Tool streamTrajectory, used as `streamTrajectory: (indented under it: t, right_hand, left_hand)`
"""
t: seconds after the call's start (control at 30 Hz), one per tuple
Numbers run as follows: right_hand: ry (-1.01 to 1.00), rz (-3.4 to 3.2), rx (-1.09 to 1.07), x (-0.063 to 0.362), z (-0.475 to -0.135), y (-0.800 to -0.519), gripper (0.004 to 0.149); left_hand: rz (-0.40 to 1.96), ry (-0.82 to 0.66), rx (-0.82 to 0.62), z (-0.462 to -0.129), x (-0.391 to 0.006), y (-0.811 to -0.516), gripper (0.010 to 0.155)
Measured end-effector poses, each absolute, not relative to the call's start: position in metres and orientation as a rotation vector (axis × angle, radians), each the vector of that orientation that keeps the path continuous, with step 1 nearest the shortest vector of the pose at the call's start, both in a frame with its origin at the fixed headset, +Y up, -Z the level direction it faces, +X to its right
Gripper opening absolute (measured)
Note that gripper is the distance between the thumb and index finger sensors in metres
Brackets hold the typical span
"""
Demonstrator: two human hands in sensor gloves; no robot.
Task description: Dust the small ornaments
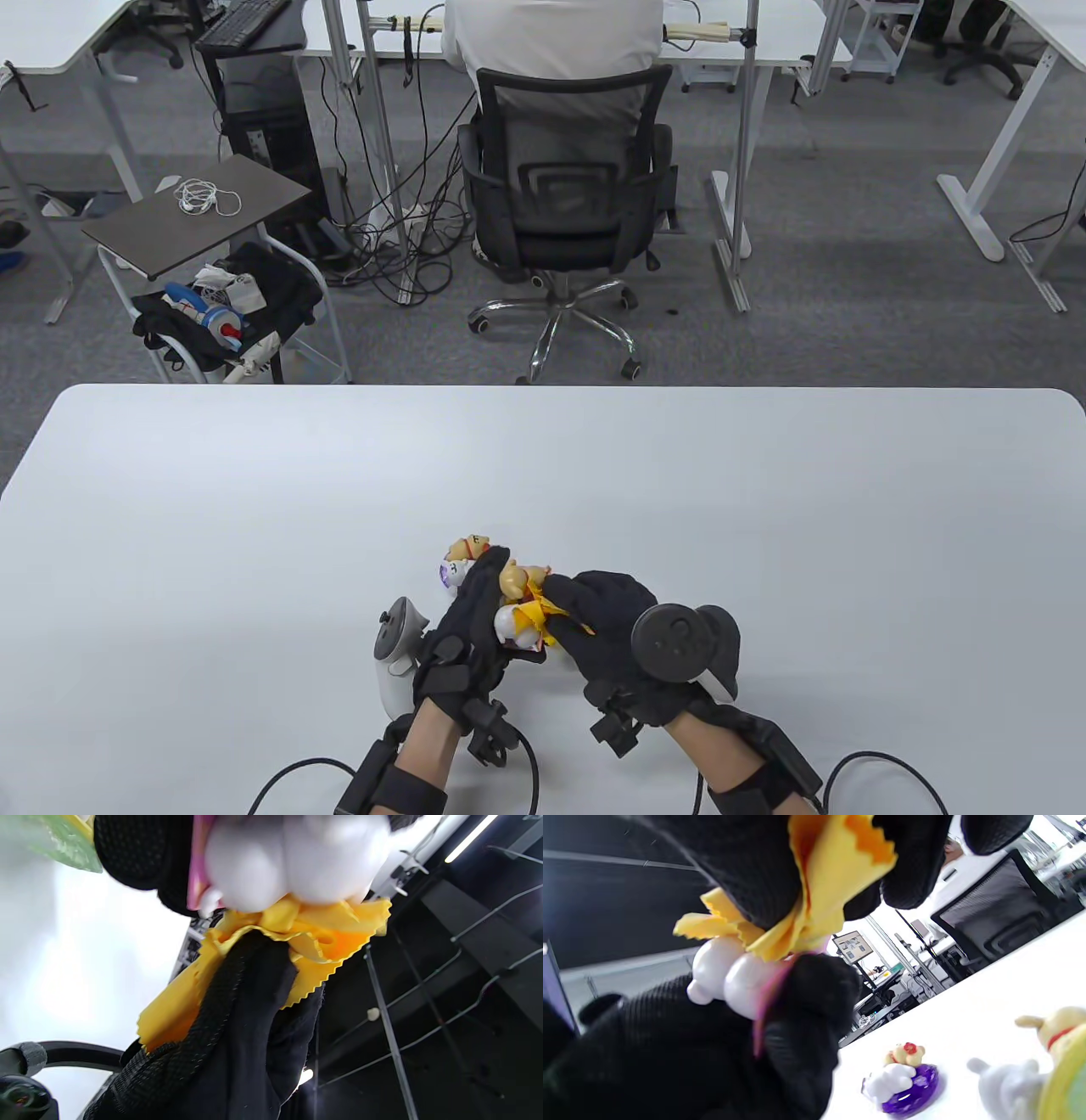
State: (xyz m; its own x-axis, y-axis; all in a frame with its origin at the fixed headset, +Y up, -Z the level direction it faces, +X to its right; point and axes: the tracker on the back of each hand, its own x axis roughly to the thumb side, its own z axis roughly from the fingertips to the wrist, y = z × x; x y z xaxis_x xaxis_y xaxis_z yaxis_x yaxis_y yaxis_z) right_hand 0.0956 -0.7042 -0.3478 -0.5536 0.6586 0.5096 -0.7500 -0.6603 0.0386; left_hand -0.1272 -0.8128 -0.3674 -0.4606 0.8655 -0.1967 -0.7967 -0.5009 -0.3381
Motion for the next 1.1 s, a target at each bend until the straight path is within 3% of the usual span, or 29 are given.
streamTrajectory:
  t: [0.07,0.23,0.37,0.43,0.57,0.7,0.8,0.9,1.1]
  right_hand:
    - [-0.219,2.216,0.622,0.101,-0.350,-0.704,0.049]
    - [-0.172,2.110,0.632,0.100,-0.349,-0.703,0.050]
    - [-0.193,2.114,0.633,0.097,-0.346,-0.704,0.050]
    - [-0.189,2.135,0.641,0.097,-0.347,-0.703,0.050]
    - [-0.283,2.343,0.630,0.098,-0.348,-0.702,0.050]
    - [-0.358,2.322,0.575,0.105,-0.349,-0.699,0.056]
    - [-0.341,2.287,0.663,0.095,-0.343,-0.698,0.053]
    - [-0.388,2.415,0.714,0.085,-0.339,-0.704,0.053]
    - [-0.408,2.406,0.598,0.101,-0.348,-0.700,0.050]
  left_hand:
    - [2.061,-0.194,-0.460,-0.368,-0.129,-0.815,0.086]
    - [2.148,-0.192,-0.565,-0.368,-0.124,-0.824,0.068]
    - [2.040,-0.359,-0.659,-0.366,-0.114,-0.826,0.072]
    - [2.153,-0.364,-0.636,-0.365,-0.107,-0.827,0.073]
    - [2.286,-0.374,-0.562,-0.367,-0.107,-0.826,0.061]
    - [1.977,-0.260,-0.432,-0.367,-0.122,-0.820,0.063]
    - [1.737,-0.230,-0.408,-0.363,-0.121,-0.812,0.071]
    - [1.706,-0.226,-0.402,-0.360,-0.115,-0.806,0.071]
    - [1.566,-0.217,-0.318,-0.358,-0.117,-0.794,0.065]
